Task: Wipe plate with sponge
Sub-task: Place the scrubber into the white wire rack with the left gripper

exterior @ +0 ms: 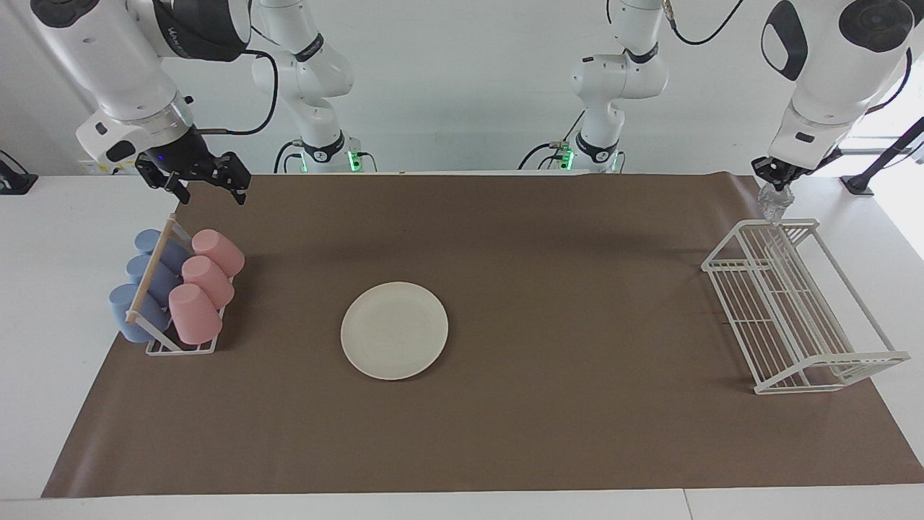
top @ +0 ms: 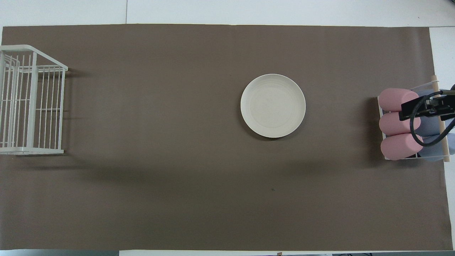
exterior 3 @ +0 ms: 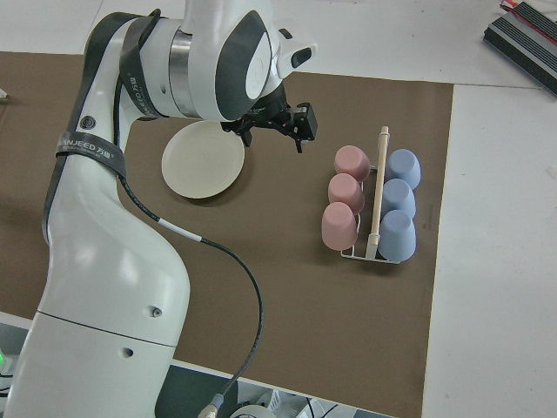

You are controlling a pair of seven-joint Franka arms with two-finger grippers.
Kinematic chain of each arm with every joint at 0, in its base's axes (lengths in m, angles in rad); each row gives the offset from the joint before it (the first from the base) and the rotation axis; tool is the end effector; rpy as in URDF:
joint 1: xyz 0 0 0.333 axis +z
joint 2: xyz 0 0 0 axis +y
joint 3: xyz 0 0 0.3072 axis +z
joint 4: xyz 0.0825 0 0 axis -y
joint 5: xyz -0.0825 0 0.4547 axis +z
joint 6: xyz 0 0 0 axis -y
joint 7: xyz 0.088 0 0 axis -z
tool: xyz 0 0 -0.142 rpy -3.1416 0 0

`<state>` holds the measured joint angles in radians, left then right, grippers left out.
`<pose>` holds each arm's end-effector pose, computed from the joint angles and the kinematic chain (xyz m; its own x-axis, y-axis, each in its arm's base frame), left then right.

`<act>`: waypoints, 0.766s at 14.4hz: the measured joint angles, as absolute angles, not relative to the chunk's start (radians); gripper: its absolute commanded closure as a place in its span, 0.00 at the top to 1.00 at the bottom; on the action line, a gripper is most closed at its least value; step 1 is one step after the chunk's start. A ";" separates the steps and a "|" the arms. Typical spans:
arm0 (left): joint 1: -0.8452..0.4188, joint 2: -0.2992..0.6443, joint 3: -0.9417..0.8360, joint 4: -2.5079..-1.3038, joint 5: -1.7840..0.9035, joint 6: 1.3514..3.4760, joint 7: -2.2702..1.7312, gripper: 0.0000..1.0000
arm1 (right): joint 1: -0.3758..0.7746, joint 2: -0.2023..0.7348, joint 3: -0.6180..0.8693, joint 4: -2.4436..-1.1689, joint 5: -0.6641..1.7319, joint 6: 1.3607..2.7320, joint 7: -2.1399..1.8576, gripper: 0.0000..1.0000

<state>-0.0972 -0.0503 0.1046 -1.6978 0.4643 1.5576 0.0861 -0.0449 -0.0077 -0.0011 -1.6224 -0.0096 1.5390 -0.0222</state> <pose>0.6023 0.0697 0.5567 0.9899 -0.0645 -0.1264 -0.1135 -0.8945 -0.4325 0.6143 -0.0297 0.5550 0.9968 -0.0240 -0.0758 -0.0234 -0.9997 0.0079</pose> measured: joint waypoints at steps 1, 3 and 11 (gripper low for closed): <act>-0.103 -0.042 0.104 -1.699 0.534 1.591 0.093 0.00 | -0.045 -0.008 0.002 -1.625 -0.006 1.542 -0.021 1.00; -0.116 -0.008 0.103 -1.704 0.659 1.632 0.095 0.00 | -0.045 -0.010 0.002 -1.627 -0.005 1.542 -0.020 1.00; -0.201 0.206 0.102 -1.718 0.949 1.693 -0.152 0.00 | -0.045 -0.015 0.001 -1.630 -0.004 1.543 -0.018 1.00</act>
<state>-0.2012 0.2056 0.1024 -1.7182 0.9494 1.6930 -0.1518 -0.0455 -0.0155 0.0015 -1.6300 -0.0039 1.5427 -0.0180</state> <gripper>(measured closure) 0.960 0.000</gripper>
